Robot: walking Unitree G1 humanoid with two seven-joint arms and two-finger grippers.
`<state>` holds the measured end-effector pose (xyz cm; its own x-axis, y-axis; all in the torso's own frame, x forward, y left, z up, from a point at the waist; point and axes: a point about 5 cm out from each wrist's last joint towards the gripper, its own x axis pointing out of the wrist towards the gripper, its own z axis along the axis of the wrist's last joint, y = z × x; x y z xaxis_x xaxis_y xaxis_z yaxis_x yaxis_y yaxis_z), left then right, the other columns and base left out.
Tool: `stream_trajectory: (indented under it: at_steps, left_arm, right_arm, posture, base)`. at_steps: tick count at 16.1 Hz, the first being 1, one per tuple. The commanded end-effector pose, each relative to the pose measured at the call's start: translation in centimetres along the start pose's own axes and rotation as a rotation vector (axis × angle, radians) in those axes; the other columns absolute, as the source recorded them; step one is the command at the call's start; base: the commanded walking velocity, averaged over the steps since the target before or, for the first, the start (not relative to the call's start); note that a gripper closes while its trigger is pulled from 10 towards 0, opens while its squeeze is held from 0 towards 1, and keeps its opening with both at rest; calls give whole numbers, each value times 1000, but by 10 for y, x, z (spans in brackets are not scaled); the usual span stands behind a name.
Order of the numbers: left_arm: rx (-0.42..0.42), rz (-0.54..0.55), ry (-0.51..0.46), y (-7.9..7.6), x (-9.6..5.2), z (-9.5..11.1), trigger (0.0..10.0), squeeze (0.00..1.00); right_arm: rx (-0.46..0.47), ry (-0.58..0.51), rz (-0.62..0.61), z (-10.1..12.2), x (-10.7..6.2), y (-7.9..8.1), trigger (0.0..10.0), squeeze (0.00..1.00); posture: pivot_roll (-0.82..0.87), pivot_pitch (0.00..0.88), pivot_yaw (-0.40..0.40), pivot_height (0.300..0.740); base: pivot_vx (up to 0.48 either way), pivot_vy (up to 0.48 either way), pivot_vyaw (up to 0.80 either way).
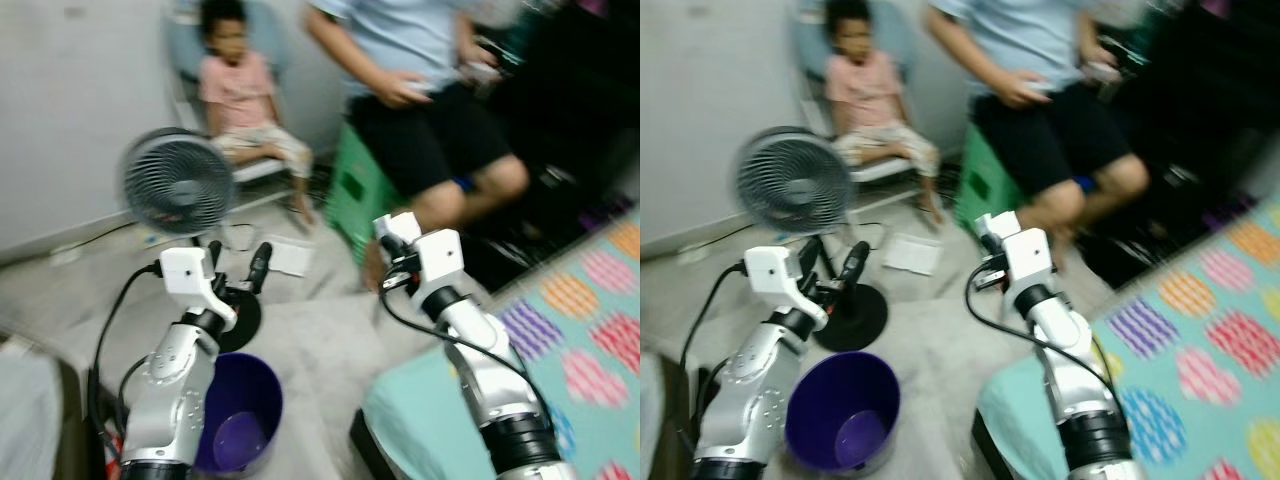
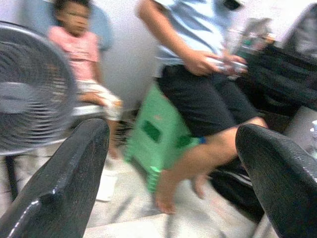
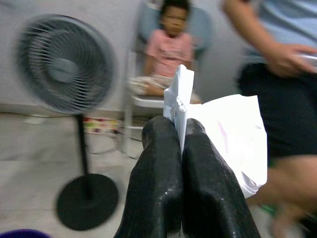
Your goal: Clean up the room
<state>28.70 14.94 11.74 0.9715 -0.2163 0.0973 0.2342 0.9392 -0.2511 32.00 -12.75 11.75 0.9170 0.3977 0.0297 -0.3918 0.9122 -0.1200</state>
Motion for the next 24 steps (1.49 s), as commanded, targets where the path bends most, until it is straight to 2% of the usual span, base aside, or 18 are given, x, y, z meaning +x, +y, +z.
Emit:
stream_trajectory:
  at_steps: [1,4,11,13,15,17,21,23,24]
  left_arm:
    - [16,32,7,6,-1,0,10000,0]
    - [31,64,12,9,-2,-1,10000,0]
    - [81,61,13,13,0,2,10000,0]
    - [90,61,15,16,-4,1,10000,0]
    - [99,-31,24,9,-6,1,10000,0]
    - [156,-84,38,4,-6,-1,10000,0]
    - [148,-171,66,0,-10,-7,10000,0]
    - [179,-215,71,-2,-10,-7,10000,0]
    - [185,-232,75,-3,-11,-7,10000,0]
  right_arm:
    - [-13,-24,25,6,4,6,10000,0]
    - [-9,-32,30,8,7,8,10000,0]
    - [-13,-56,41,13,14,11,10000,0]
    - [-20,-66,51,15,17,13,10000,0]
    - [-28,-70,42,16,17,11,10000,0]
    - [-20,-60,30,14,17,10,10000,0]
    - [-13,-40,-19,9,9,6,10000,0]
    - [23,-15,-16,3,8,9,10000,0]
    - [20,-18,5,4,9,15,10000,0]
  posture:
    - [-37,15,10,740]
    - [-31,11,11,740]
    - [-13,0,0,740]
    - [-11,0,-3,740]
    - [-10,0,-6,740]
    - [-16,0,-2,740]
    - [-42,16,6,740]
    - [-39,24,-3,740]
    - [-31,27,-4,740]
  base:
    - [0,0,800]
    - [0,0,800]
    - [0,0,800]
    - [0,0,800]
    - [0,0,509]
    - [0,0,0]
    - [0,0,0]
    - [0,0,0]
    - [0,0,0]
